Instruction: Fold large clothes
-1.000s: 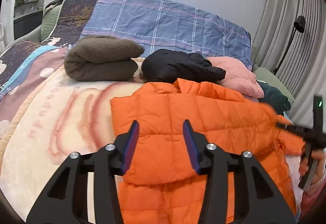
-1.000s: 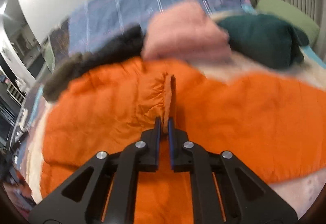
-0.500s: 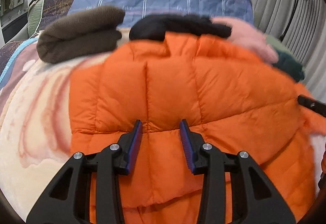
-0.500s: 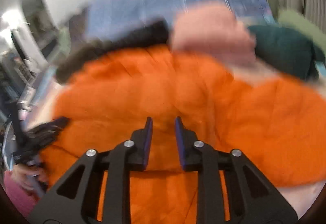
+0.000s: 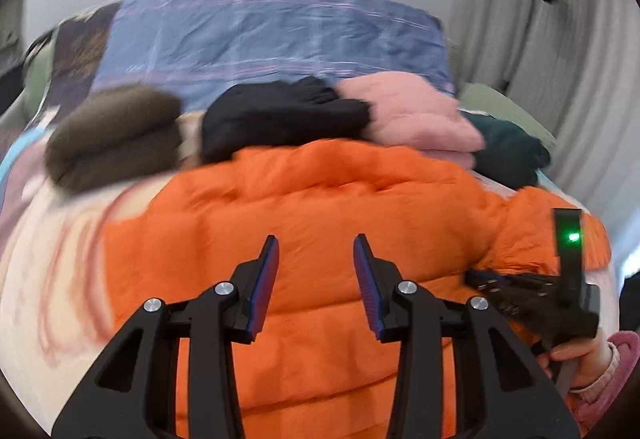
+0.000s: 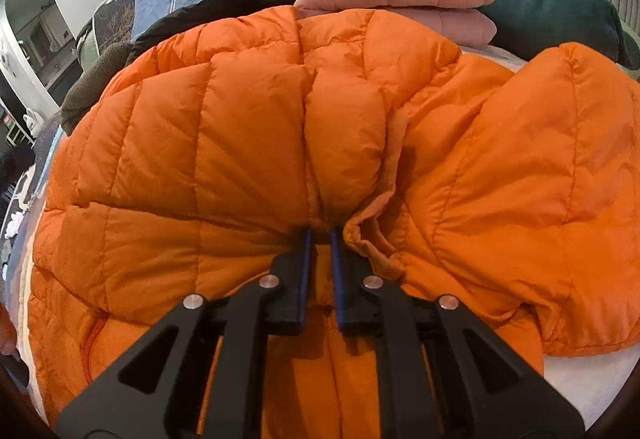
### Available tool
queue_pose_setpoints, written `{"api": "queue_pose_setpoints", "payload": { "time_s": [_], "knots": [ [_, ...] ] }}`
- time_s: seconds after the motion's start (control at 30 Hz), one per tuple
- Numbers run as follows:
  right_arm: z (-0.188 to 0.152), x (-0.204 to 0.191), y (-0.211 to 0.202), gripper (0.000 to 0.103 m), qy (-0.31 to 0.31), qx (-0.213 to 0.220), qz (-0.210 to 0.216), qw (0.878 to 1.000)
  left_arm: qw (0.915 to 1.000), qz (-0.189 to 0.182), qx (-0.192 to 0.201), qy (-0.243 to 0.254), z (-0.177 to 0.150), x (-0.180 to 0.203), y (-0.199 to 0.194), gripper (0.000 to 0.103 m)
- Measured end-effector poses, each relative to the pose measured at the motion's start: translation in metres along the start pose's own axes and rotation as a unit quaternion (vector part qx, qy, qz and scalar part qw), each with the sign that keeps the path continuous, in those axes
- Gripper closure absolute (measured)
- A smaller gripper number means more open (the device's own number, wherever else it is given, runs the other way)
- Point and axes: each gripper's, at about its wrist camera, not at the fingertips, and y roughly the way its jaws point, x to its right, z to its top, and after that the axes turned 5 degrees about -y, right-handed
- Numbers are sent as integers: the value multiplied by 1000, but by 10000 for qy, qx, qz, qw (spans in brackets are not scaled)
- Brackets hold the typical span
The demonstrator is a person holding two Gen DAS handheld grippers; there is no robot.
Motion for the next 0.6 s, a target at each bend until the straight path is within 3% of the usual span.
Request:
{"api": "queue_pose_setpoints", "payload": {
  "time_s": [0.1,0.17,0.2,0.43,0.53,0.6],
  "knots": [
    [-2,10,1,93,82,35,119,9999,9991,-246,-340,18,-3,19,29,63],
    [-2,13,2,92,136,55,208,9997,9976,41,-673,136,-25,25,67,62],
    [-2,15,2,92,175,64,287,9994,9973,282,-583,354,-43,27,84,62],
    [-6,29,-1,92,339,114,571,9977,9985,-16,-552,-18,-46,12,88,62],
    [-5,39,-16,92,557,190,780,9952,9986,116,-517,74,-49,17,88,61],
    [-15,60,-51,88,937,495,920,9901,9983,266,-486,171,-50,23,89,60]
  ]
}}
